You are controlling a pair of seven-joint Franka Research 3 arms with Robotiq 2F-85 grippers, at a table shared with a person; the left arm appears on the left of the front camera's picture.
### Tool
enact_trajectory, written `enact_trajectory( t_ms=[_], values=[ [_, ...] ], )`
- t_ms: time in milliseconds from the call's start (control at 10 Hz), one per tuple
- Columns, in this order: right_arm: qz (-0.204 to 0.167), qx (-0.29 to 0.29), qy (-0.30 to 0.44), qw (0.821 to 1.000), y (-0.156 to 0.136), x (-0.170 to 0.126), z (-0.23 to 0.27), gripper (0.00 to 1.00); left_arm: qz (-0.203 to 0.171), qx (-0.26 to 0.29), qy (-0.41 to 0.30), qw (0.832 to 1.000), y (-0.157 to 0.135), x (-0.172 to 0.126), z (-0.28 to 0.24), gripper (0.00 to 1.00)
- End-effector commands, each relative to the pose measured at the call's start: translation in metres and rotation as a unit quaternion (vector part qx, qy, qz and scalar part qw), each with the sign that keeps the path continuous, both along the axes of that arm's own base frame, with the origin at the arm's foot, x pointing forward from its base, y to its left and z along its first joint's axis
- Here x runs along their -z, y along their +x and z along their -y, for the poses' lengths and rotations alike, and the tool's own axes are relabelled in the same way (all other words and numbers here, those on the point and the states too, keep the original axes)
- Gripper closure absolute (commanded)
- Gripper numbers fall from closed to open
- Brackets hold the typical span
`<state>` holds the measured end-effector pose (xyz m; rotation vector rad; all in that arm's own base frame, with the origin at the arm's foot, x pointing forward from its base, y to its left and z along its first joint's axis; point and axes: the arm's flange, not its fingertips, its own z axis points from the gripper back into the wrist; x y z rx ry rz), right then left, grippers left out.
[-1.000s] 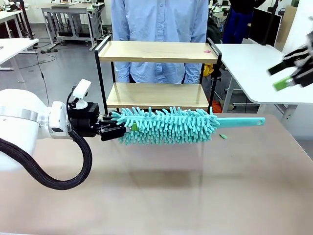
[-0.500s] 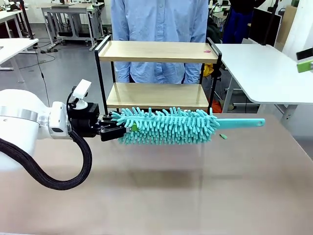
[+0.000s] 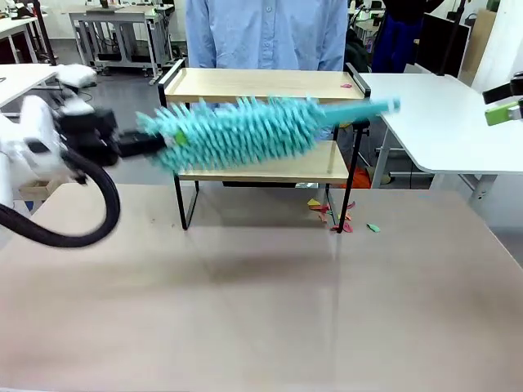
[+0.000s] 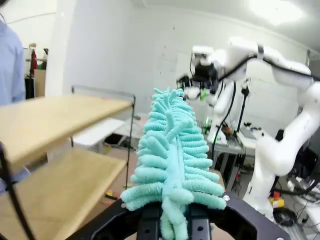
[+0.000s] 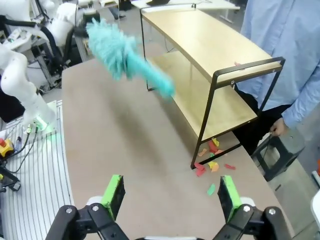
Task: Clean the shelf.
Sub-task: Hand the Duster back to the human.
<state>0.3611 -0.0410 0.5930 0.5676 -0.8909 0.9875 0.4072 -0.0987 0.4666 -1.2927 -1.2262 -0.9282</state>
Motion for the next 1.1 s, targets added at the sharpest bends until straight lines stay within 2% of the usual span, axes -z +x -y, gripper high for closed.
enact_trajectory(
  t_ms=[0, 300, 500, 700, 800, 1000],
  values=[
    [0.006, -0.006, -0.004, 1.0, 0.001, -0.003, 0.004, 0.0, -0.018, -0.023, -0.024, 0.999, 0.003, -0.039, -0.03, 0.83],
    [0.006, -0.006, -0.004, 1.0, 0.001, -0.003, 0.004, 0.0, -0.016, -0.121, -0.035, 0.992, 0.004, -0.091, -0.105, 0.83],
    [0.006, -0.006, -0.004, 1.0, 0.001, -0.003, 0.004, 0.0, -0.036, -0.209, -0.042, 0.976, -0.007, -0.107, -0.165, 0.83],
    [0.006, -0.006, -0.004, 1.0, 0.001, -0.003, 0.004, 0.0, -0.045, -0.32, -0.035, 0.946, -0.021, -0.122, -0.216, 0.83],
    [0.006, -0.006, -0.004, 1.0, 0.001, -0.003, 0.004, 0.0, -0.043, -0.386, -0.016, 0.921, -0.027, -0.126, -0.234, 0.83],
    [0.006, -0.006, -0.004, 1.0, 0.001, -0.003, 0.004, 0.0, -0.059, -0.466, 0.014, 0.883, -0.026, -0.125, -0.248, 0.83]
  ],
)
